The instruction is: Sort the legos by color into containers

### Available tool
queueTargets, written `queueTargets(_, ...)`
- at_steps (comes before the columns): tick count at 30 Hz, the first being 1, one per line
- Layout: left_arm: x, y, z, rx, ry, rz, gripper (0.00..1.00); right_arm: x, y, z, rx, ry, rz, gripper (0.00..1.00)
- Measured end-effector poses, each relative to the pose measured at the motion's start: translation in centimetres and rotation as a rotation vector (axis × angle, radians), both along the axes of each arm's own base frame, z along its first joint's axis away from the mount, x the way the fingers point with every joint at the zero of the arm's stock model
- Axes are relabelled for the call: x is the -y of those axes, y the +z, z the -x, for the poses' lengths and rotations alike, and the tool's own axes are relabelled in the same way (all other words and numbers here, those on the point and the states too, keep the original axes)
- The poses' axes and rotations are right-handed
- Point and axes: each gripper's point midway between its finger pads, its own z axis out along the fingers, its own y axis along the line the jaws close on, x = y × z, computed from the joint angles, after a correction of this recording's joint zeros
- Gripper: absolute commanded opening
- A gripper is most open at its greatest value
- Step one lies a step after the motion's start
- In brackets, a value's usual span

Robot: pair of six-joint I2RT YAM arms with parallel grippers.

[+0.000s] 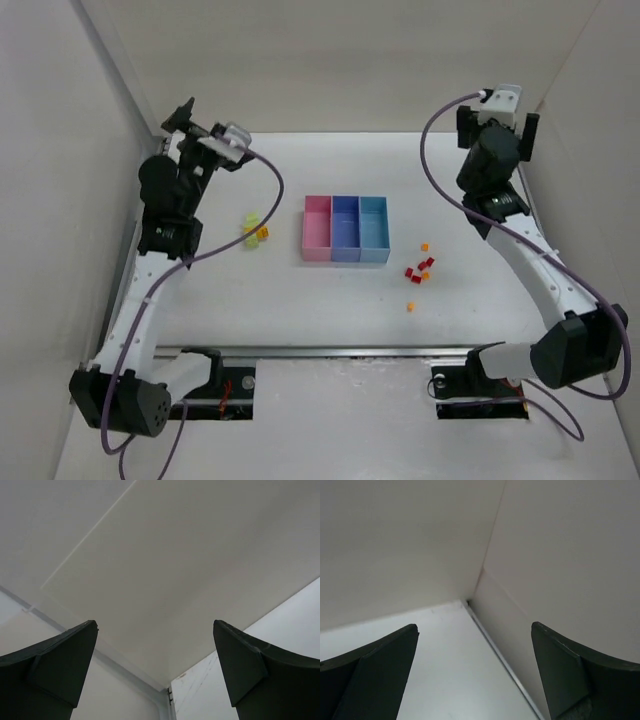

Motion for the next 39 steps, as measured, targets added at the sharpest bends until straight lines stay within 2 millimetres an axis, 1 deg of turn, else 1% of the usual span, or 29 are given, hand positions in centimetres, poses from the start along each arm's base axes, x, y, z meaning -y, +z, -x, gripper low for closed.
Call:
queueTargets(1,0.0,1.3,-0.9,-0.020,0.018,0.000,1.00,-0.2,-1.4,-0.5,-0.063,-0.027,0.005,1.00)
queueTargets(2,0.1,1.7,-1.8,-0.074,0.025,-0.011,1.00,-0.6,-2.7,-1.2,-0.149,-0.024,0.021,1.00)
queueTargets(4,0.7,3.3,-3.6,-0.169,0.025,-0.029,1.00,-2.5,-4.6,-2.9,-0.284,0.059,-0.006,1.00)
queueTargets(5,1.2,3.5,-4.2,-0.213,0.017,-0.025,1.00,-3.5,-5.2,-3.6,-0.330,0.117,-0.034,1.00)
queueTargets(6,1.6,3.3,-4.7,-0.265,0.009,-0.014,1.00,-4.5,-5.9,-4.2,-0.374,0.190,-0.078,1.00)
queueTargets(8,2.2,1.7,-5.0,-0.369,-0.006,0.018,1.00,-5.5,-7.7,-4.1,-0.445,0.278,-0.185,0.99)
queueTargets(10,2.7,-1.2,-4.6,-0.492,-0.015,0.068,1.00,-6.1,-10.8,-3.1,-0.529,0.320,-0.290,0.91)
queueTargets(12,2.8,-3.5,-4.1,-0.573,-0.008,0.121,1.00,-7.2,-14.9,-1.8,-0.632,0.348,-0.387,0.84)
queueTargets(13,2.7,-4.5,-3.8,-0.602,0.000,0.149,1.00,-7.8,-17.4,-1.0,-0.697,0.364,-0.434,0.78)
queueTargets(15,2.5,-6.5,-2.9,-0.652,0.016,0.186,1.00,-9.0,-22.7,1.1,-0.853,0.378,-0.528,0.75)
queueTargets(17,2.3,-7.8,-2.0,-0.676,0.022,0.199,1.00,-9.5,-26.8,2.6,-0.980,0.355,-0.591,0.73)
queueTargets(18,2.2,-8.2,-1.5,-0.685,0.022,0.205,1.00,-9.7,-28.4,3.2,-1.032,0.343,-0.615,0.70)
queueTargets(20,2.2,-8.6,-0.9,-0.691,0.022,0.221,1.00,-9.9,-30.9,3.8,-1.112,0.318,-0.650,0.68)
queueTargets(21,2.1,-8.8,-0.6,-0.690,0.021,0.231,1.00,-10.1,-31.9,3.9,-1.139,0.308,-0.664,0.65)
queueTargets(23,2.1,-9.3,-0.2,-0.701,0.025,0.253,1.00,-10.3,-33.5,4.0,-1.181,0.293,-0.681,0.64)
queueTargets(26,2.0,-11.0,0.0,-0.739,0.042,0.270,1.00,-10.4,-34.9,4.2,-1.217,0.271,-0.699,0.64)
queueTargets(30,1.9,-13.9,0.3,-0.808,0.073,0.298,1.00,-10.3,-35.9,4.6,-1.236,0.244,-0.712,0.62)
queueTargets(33,1.9,-15.9,0.6,-0.857,0.092,0.322,1.00,-10.1,-36.5,4.6,-1.243,0.222,-0.717,0.68)
queueTargets(36,2.1,-17.3,1.0,-0.895,0.094,0.341,1.00,-9.9,-37.1,4.8,-1.255,0.198,-0.717,0.68)
queueTargets(38,2.2,-17.8,1.1,-0.909,0.088,0.349,1.00,-9.8,-37.7,5.0,-1.267,0.190,-0.718,0.61)
queueTargets(39,2.3,-18.0,1.1,-0.912,0.085,0.352,1.00,-9.8,-38.0,5.1,-1.275,0.186,-0.718,0.60)
